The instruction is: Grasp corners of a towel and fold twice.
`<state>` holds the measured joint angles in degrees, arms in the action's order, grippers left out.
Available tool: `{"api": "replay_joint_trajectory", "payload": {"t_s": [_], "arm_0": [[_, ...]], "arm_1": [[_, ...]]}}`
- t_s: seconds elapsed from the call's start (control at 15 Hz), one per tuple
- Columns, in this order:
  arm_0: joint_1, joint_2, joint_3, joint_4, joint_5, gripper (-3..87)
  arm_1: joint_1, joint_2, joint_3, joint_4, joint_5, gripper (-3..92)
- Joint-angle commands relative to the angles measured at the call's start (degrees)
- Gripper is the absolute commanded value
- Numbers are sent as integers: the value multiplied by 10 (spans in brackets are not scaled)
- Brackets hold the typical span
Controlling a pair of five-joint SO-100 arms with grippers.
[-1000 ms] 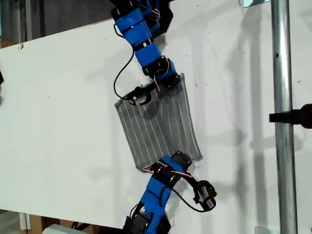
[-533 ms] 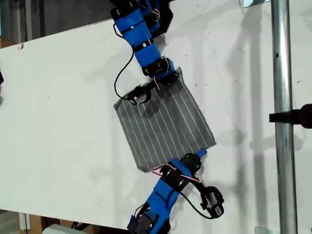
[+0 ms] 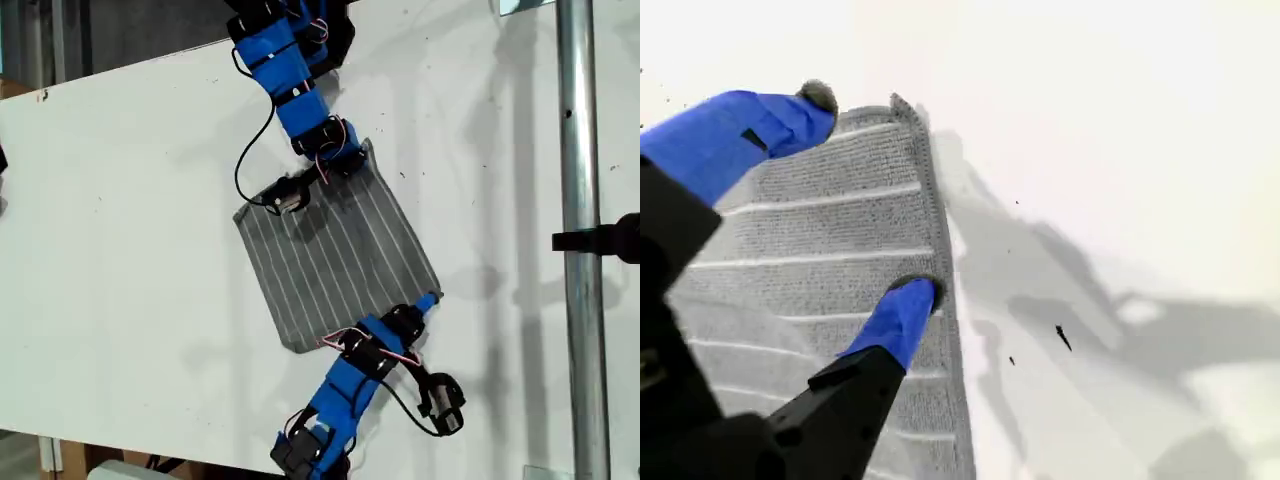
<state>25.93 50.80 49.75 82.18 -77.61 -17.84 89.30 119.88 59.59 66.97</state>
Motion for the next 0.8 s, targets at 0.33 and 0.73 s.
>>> {"api": "replay_joint_trajectory", "payload": {"t_s": [0.33, 0.73], "arm_0": [[-39, -7, -45, -5, 12, 278], [-54, -177, -34, 2, -63, 61]], "arm_1": [[19, -65, -74, -47, -31, -2], [27, -48, -77, -35, -40, -2]]}}
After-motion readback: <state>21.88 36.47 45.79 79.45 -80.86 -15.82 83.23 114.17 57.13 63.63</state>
